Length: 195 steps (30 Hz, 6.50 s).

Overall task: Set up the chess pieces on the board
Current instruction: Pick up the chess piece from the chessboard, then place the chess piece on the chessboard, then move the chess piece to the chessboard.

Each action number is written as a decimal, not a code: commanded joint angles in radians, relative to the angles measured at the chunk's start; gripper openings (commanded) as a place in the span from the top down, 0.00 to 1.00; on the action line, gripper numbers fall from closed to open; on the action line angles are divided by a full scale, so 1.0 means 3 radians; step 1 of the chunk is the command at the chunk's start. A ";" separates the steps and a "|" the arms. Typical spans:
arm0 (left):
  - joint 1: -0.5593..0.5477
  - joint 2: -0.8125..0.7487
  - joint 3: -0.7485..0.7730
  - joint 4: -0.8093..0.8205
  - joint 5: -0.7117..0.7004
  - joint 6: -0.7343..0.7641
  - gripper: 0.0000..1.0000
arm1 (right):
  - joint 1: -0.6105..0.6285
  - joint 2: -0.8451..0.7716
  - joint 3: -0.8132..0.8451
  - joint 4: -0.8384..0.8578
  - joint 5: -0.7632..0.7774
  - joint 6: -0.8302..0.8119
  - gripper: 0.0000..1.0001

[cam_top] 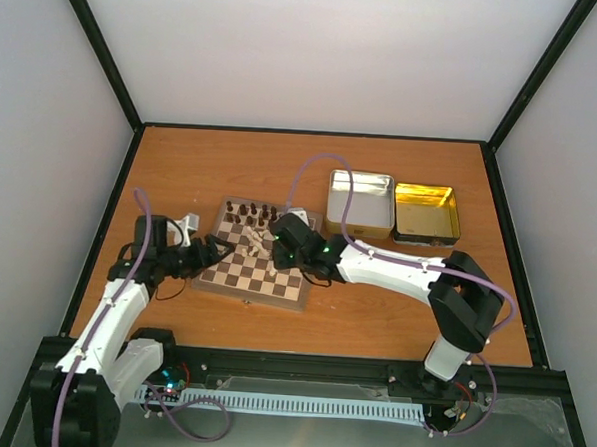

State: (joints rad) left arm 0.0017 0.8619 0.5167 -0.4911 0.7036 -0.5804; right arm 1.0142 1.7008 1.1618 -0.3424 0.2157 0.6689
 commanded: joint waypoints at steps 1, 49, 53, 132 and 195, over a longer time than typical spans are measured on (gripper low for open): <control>-0.0352 0.0056 -0.0084 0.0399 0.0152 -0.0250 0.22 | -0.0154 -0.0214 -0.0202 0.0373 -0.0368 0.0365 0.89; -0.0890 -0.0278 -0.0716 0.3547 0.0347 -0.3999 0.54 | -0.0553 -0.1081 -0.1272 0.3069 -0.1956 0.1702 0.89; -0.0890 -0.0285 -0.0705 0.3524 0.0323 -0.3992 0.64 | -0.0552 -0.1077 -0.1279 0.3095 -0.1971 0.1722 0.89; -0.0901 0.1392 0.0673 -0.0586 -0.2404 -0.0246 0.71 | -0.0247 -0.1419 -0.1049 0.0788 -0.0230 0.0275 0.89; -0.0900 -0.0643 0.1120 -0.0933 -0.3214 -0.0165 0.35 | 0.0748 0.0881 0.1037 -0.0924 0.0275 -0.0107 0.60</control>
State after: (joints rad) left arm -0.2604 0.7002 0.8265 -0.7811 -0.2405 -0.6281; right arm 1.2339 1.9377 1.4467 -0.5694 0.2947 0.6132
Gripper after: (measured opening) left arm 0.639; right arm 0.402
